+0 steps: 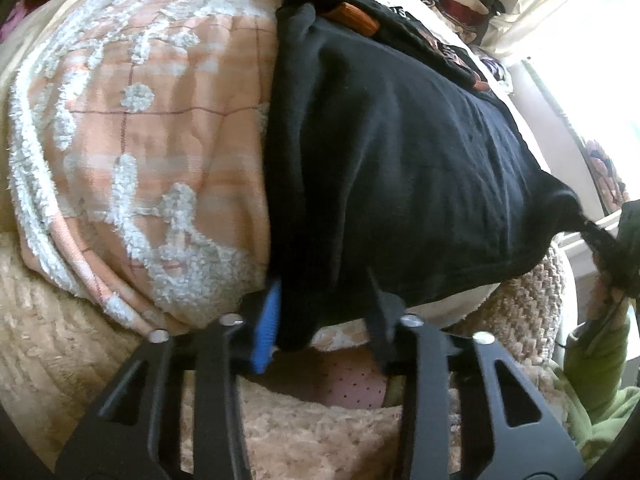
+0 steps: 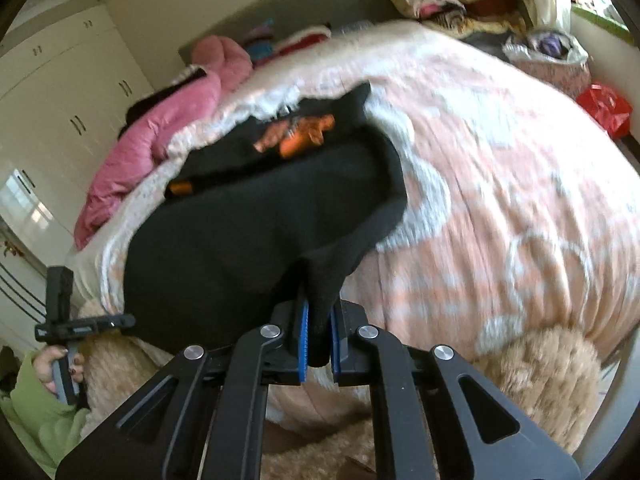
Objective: Fold small clothes
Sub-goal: 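Close both tools on the sweatshirt hem, then lift the held hem with both tools and fold it toward the collar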
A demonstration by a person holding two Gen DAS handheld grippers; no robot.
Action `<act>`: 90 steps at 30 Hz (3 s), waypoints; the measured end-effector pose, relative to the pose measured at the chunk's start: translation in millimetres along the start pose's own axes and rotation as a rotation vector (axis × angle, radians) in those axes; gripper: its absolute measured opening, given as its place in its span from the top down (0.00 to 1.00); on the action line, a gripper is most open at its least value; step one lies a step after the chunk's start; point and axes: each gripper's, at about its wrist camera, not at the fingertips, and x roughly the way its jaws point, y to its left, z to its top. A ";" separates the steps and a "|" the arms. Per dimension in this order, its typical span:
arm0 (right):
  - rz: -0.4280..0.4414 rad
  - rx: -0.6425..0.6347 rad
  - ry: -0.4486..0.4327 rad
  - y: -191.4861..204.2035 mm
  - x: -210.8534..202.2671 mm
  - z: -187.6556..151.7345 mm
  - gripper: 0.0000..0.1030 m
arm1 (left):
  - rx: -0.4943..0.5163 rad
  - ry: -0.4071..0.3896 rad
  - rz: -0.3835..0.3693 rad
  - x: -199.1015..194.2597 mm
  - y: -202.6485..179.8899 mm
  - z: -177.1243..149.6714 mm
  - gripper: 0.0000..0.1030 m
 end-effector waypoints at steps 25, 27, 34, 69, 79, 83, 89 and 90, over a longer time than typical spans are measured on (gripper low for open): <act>-0.015 -0.005 -0.136 4.7 -11.3 57.2 0.93 | -0.027 0.005 -0.092 -4.1 0.6 2.0 0.83; -0.014 -0.007 -0.138 5.9 -9.8 59.4 0.93 | -0.034 -0.002 -0.103 -2.4 0.8 2.3 0.98; -0.015 -0.008 -0.141 6.7 -8.9 65.2 0.93 | -0.065 -0.105 -0.193 -38.1 5.4 21.2 0.99; -0.065 -0.028 -0.227 24.5 19.6 174.4 0.93 | -0.064 -0.430 -0.187 -108.3 6.3 167.3 0.99; -0.109 -0.021 -0.206 18.4 45.8 203.3 0.93 | -0.059 -0.454 -0.145 -95.6 4.6 211.7 0.99; -0.126 -0.023 -0.187 16.7 60.6 215.7 0.93 | -0.050 -0.444 -0.119 -88.1 5.0 233.6 0.99; -0.157 -0.019 -0.148 12.4 89.0 230.1 0.93 | -0.031 -0.413 -0.073 -70.6 7.9 258.9 0.99; -0.162 -0.016 -0.140 10.8 94.0 231.9 0.93 | -0.030 -0.407 -0.066 -65.9 9.6 262.7 0.99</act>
